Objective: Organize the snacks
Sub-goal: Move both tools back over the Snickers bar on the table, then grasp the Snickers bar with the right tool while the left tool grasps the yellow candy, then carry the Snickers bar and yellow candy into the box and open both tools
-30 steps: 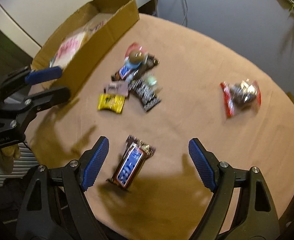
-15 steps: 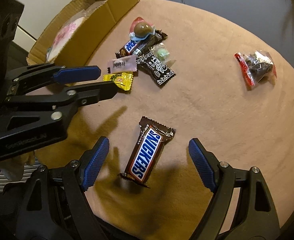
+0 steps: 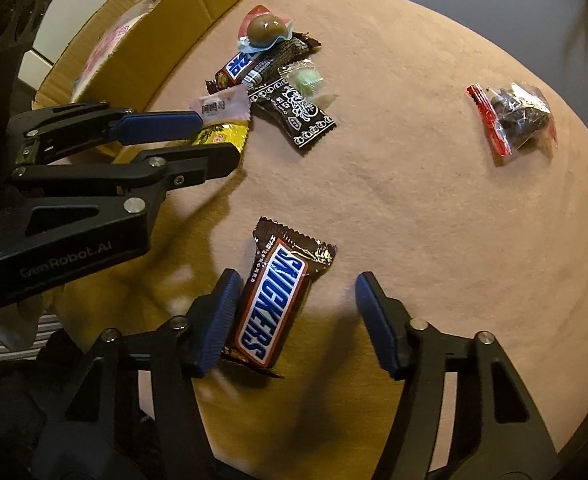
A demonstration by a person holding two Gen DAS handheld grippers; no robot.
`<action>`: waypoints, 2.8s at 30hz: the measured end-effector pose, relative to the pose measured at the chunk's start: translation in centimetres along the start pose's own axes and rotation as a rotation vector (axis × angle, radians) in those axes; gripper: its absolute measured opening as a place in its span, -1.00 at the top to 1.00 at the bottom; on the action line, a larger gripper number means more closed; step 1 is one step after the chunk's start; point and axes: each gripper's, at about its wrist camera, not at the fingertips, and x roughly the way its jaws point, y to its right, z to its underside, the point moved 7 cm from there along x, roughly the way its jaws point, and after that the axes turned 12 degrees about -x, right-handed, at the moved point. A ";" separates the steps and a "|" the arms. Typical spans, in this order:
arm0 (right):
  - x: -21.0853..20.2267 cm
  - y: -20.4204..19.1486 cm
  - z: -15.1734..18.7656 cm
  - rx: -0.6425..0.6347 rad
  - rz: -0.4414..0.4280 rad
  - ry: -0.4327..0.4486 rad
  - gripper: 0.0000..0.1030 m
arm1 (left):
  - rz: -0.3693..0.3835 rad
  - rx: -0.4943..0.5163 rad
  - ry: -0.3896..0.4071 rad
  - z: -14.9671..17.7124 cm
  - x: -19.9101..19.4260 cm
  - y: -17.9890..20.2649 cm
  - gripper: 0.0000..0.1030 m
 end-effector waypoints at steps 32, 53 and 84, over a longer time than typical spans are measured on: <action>-3.8 3.8 0.2 0.035 0.006 0.048 0.42 | 0.003 0.028 0.050 -0.4 -1.4 1.2 0.60; -9.5 2.6 -7.0 -0.053 0.003 0.201 0.42 | -0.048 -0.113 0.244 -2.4 -9.0 -3.8 0.60; -4.4 -5.5 -19.8 -0.269 -0.016 0.177 0.42 | -0.181 -0.244 0.318 -3.6 -11.5 -12.8 0.60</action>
